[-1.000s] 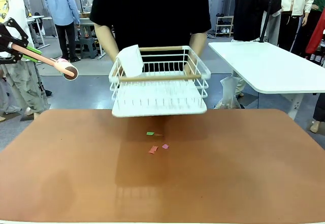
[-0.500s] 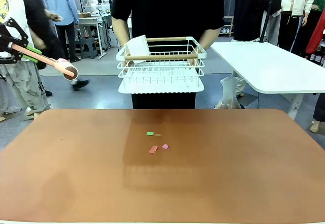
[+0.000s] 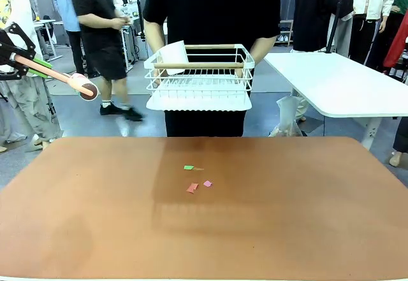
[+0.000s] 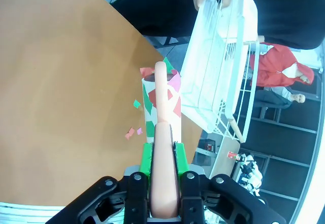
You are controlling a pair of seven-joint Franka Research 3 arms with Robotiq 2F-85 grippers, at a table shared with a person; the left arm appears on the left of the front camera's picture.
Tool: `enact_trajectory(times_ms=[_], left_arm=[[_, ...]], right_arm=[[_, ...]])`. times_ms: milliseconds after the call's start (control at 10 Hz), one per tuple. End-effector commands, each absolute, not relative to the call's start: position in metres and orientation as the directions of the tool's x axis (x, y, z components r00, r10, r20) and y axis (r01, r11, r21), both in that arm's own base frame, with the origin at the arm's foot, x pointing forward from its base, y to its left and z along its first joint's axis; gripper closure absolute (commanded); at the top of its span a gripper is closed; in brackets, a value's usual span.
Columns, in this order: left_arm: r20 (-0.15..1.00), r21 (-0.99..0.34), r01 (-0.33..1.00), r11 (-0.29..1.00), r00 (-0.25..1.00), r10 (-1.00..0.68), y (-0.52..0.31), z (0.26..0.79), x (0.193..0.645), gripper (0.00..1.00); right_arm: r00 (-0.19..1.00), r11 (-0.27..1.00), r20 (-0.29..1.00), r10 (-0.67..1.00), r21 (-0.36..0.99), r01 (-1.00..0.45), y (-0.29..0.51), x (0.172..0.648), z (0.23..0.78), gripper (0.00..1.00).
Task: Clean the table.
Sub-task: Clean the table with the Lint Roller when the human lifts the Dish drying rack.
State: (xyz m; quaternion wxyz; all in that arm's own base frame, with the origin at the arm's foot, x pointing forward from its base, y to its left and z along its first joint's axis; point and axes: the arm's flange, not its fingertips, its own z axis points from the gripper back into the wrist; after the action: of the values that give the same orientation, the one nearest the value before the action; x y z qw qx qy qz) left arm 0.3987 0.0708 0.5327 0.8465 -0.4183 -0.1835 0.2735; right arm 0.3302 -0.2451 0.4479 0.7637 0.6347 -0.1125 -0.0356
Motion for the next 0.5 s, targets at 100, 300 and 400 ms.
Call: enact_trajectory(times_ms=[100,300,400], left_arm=[[0.086,-0.805,-0.32,0.499,0.77,0.632,0.0685,0.535,0.3996,1.0],[0.086,-0.805,-0.32,0.499,0.77,0.632,0.0685,0.535,0.3996,1.0],[0.082,-0.809,-0.309,0.5,0.783,0.617,0.0708,0.5327,0.3987,0.79]], right_arm=[[0.971,0.181,0.131,-0.199,0.979,-0.095,-0.2441,0.3278,0.452,0.0],[0.971,0.181,0.131,-0.199,0.979,-0.095,-0.2441,0.3278,0.452,0.0],[0.971,0.181,0.131,-0.199,0.979,-0.095,-0.2441,0.3278,0.452,0.0]])
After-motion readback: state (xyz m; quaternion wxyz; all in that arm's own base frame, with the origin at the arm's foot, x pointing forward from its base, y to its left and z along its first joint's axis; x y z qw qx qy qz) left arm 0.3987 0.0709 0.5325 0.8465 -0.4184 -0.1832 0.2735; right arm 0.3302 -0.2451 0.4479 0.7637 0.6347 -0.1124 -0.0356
